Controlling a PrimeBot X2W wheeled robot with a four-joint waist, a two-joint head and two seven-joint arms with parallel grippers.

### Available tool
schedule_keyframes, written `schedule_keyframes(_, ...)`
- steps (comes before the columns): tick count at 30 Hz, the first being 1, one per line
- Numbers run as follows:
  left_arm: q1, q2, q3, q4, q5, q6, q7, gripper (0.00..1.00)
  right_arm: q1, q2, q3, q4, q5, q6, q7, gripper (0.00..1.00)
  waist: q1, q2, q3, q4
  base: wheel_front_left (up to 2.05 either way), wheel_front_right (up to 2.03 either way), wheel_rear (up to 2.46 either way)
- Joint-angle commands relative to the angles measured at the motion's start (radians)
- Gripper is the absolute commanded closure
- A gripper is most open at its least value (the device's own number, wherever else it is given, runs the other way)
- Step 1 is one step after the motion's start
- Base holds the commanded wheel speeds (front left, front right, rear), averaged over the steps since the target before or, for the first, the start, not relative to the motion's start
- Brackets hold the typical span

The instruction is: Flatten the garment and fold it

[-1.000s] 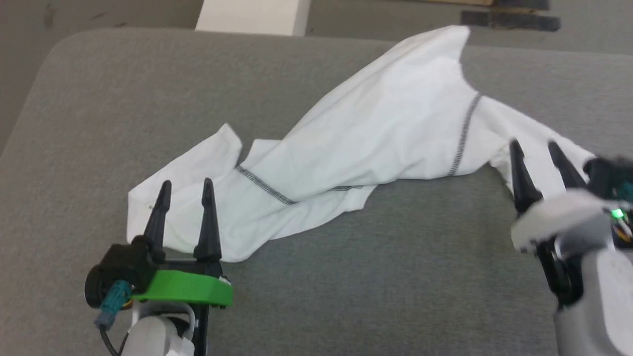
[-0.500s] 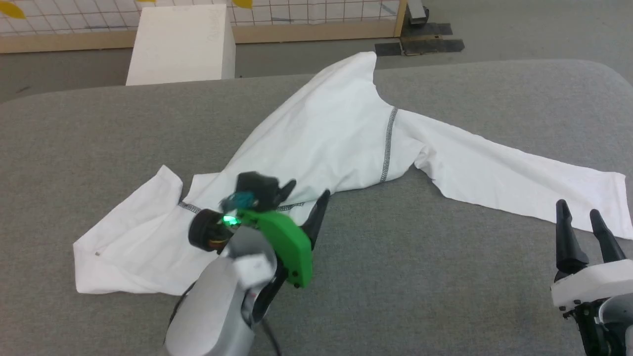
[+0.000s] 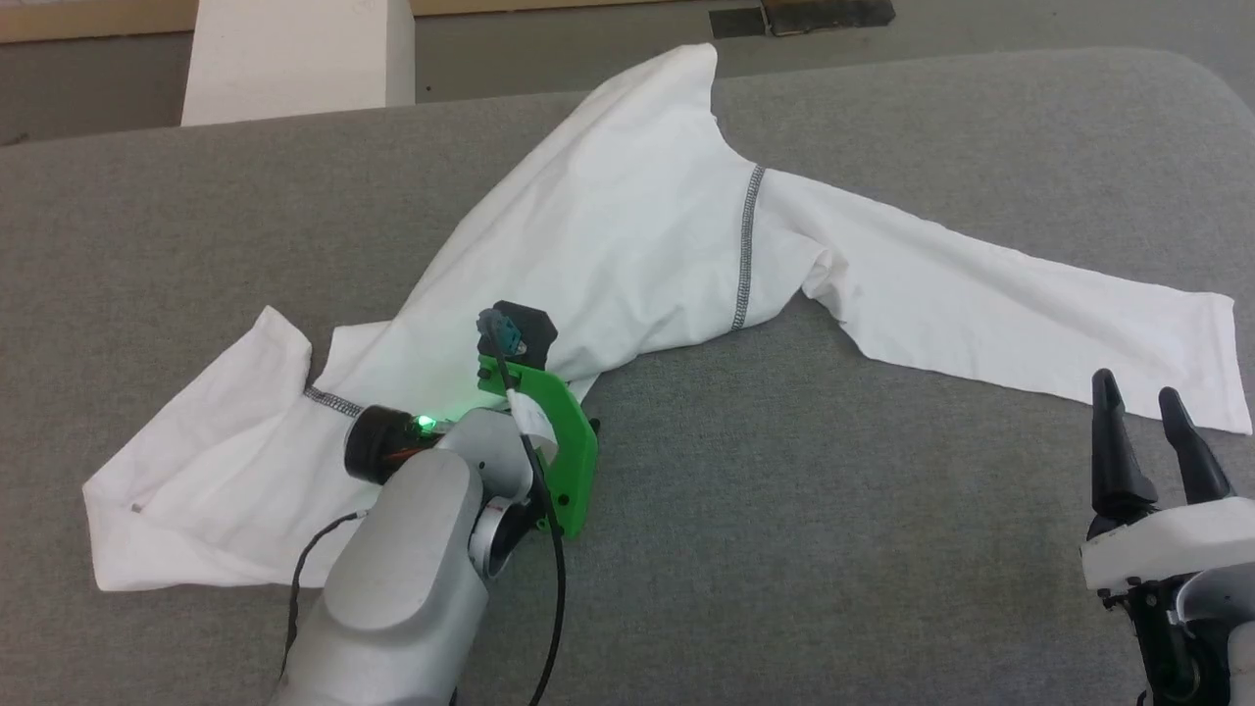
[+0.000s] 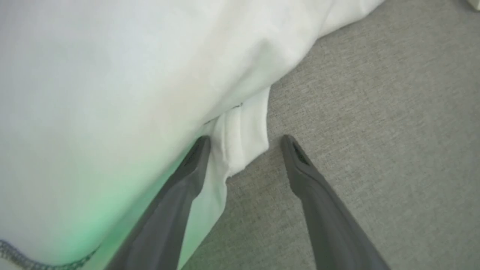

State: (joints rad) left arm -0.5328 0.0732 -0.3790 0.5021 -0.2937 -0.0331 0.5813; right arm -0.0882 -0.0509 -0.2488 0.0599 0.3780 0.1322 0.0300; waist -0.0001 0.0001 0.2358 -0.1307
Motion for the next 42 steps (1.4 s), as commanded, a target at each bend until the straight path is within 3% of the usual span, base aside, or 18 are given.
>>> schedule_keyframes(1,0.004,0.005,-0.007,0.032,-0.009,-0.004,0.014,0.53,-0.016,0.001,0.002,0.004,0.005,-0.002,-0.009,0.0,0.0001,-0.0001,0.006,0.0,0.0,0.0,0.0)
schedule_keyframes(2,0.008,0.003,-0.01,0.045,-0.02,-0.012,0.021,1.0,-0.018,0.001,0.003,0.007,0.004,-0.002,-0.009,0.0,0.0001,-0.0001,0.005,0.003,0.0,0.0,0.0)
schedule_keyframes(6,0.026,0.001,-0.018,0.061,-0.059,-0.041,0.057,1.0,-0.024,0.001,0.01,0.016,0.005,-0.002,-0.01,0.0,0.0001,-0.0001,-0.005,0.016,0.0,0.0,0.0)
schedule_keyframes(11,0.06,0.02,-0.05,-0.025,-0.134,-0.086,0.084,1.0,-0.02,0.001,0.014,0.031,0.012,-0.002,-0.007,0.0,0.0001,-0.0001,-0.021,0.04,0.0,0.0,0.0)
schedule_keyframes(16,0.154,0.154,-0.137,-0.227,-0.261,-0.097,0.3,1.0,-0.016,0.001,0.008,0.04,0.017,-0.002,-0.011,0.0,0.0001,-0.0001,-0.034,0.069,0.0,0.0,0.0)
schedule_keyframes(21,0.291,0.301,-0.148,-0.429,-0.351,-0.09,0.498,1.0,-0.017,0.001,0.012,0.05,0.017,-0.002,-0.014,0.0,0.0001,-0.0001,-0.041,0.09,0.0,0.0,0.0)
schedule_keyframes(23,0.346,0.341,-0.152,-0.485,-0.373,-0.076,0.558,1.0,-0.019,0.001,0.017,0.056,0.019,-0.002,-0.016,0.0,0.0001,-0.0001,-0.042,0.096,0.0,0.0,0.0)
schedule_keyframes(26,0.395,0.351,-0.125,-0.563,-0.414,-0.055,0.563,0.99,-0.023,0.001,0.02,0.063,0.02,-0.002,-0.02,0.0,0.0001,-0.0001,-0.04,0.105,0.0,0.0,0.0)
schedule_keyframes(27,0.405,0.341,-0.105,-0.587,-0.435,-0.044,0.545,0.53,-0.023,0.001,0.021,0.065,0.019,-0.002,-0.02,0.0,0.0001,-0.0001,-0.041,0.11,0.0,0.0,0.0)
schedule_keyframes(28,0.409,0.332,-0.087,-0.605,-0.449,-0.037,0.527,0.0,-0.023,0.001,0.022,0.067,0.018,-0.002,-0.02,0.0,0.0001,-0.0001,-0.042,0.112,0.0,0.0,0.0)
schedule_keyframes(32,0.416,0.267,0.01,-0.668,-0.551,-0.012,0.44,0.0,-0.027,0.001,0.024,0.076,0.015,-0.002,-0.018,0.0,0.0001,-0.0001,-0.049,0.121,0.0,0.0,0.0)
schedule_keyframes(36,0.399,0.19,0.178,-0.71,-0.611,0.013,0.239,0.0,-0.034,0.001,0.029,0.079,0.009,-0.002,-0.008,0.0,0.0001,-0.0001,-0.059,0.128,0.0,0.0,0.0)
schedule_keyframes(40,0.374,0.166,0.358,-0.67,-0.449,0.07,-0.117,0.0,-0.052,0.001,0.051,0.092,-0.009,-0.002,0.045,0.0,0.0001,-0.0001,-0.06,0.131,0.0,0.0,0.0)
schedule_keyframes(42,0.378,0.172,0.395,-0.636,-0.332,0.089,-0.29,0.0,-0.071,0.001,0.079,0.098,-0.033,-0.002,0.087,0.0,0.0001,-0.0001,-0.057,0.132,0.0,0.0,0.0)
